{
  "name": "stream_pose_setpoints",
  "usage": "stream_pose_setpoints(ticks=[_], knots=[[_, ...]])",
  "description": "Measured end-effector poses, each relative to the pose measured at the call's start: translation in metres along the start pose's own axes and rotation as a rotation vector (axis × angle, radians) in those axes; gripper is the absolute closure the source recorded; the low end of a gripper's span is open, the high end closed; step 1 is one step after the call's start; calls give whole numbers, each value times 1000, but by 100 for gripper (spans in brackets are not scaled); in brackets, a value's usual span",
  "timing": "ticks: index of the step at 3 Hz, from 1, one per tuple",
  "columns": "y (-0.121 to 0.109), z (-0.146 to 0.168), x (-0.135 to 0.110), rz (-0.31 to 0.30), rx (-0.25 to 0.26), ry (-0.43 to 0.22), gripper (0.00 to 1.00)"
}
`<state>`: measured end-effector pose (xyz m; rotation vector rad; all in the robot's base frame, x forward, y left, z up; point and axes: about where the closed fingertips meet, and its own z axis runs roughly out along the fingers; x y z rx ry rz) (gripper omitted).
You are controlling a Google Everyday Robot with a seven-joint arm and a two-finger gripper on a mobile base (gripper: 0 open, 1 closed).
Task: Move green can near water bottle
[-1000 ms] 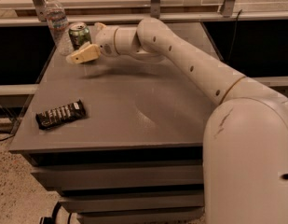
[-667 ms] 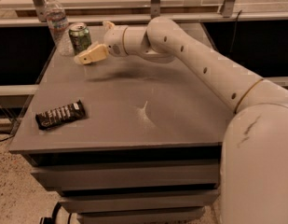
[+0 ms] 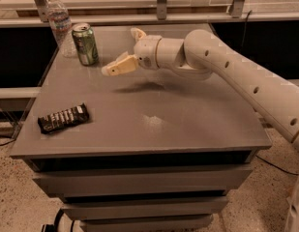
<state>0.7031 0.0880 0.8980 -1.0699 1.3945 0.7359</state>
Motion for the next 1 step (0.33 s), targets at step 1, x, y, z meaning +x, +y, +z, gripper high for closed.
stream_pose_setpoints(ticks=[1], knots=[[0,0,0,0,0,0,0]])
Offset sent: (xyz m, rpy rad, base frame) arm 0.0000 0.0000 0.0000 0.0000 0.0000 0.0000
